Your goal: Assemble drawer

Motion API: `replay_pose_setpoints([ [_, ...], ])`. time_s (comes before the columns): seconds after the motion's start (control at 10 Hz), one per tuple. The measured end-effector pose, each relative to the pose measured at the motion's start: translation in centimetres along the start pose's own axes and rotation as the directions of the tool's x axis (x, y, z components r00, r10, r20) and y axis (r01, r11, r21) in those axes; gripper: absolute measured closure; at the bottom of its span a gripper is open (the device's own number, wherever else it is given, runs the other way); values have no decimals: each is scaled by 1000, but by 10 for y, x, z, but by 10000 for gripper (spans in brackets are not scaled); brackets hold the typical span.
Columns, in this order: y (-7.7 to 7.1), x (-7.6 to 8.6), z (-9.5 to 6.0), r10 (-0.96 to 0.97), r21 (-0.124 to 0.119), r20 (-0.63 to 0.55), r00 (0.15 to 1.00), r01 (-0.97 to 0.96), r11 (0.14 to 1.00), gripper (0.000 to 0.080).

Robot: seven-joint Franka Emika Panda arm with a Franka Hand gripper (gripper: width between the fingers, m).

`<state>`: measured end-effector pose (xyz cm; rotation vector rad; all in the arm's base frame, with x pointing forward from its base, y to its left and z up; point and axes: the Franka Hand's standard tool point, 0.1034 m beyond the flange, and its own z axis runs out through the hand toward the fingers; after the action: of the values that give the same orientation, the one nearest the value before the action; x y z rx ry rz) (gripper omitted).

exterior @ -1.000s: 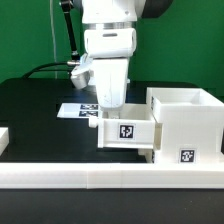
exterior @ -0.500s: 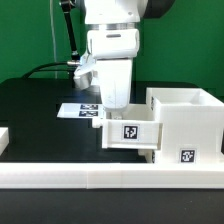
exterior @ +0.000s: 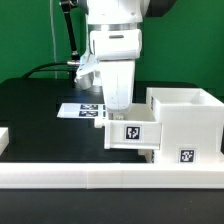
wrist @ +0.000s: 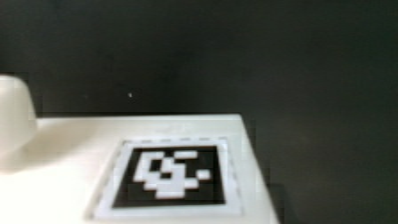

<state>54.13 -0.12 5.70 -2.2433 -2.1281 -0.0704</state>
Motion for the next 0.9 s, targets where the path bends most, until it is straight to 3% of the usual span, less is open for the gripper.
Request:
replay_pose_setpoints([
  [0.9, 4, 15, 2, -8, 2, -12, 1000, 8, 1000, 757],
])
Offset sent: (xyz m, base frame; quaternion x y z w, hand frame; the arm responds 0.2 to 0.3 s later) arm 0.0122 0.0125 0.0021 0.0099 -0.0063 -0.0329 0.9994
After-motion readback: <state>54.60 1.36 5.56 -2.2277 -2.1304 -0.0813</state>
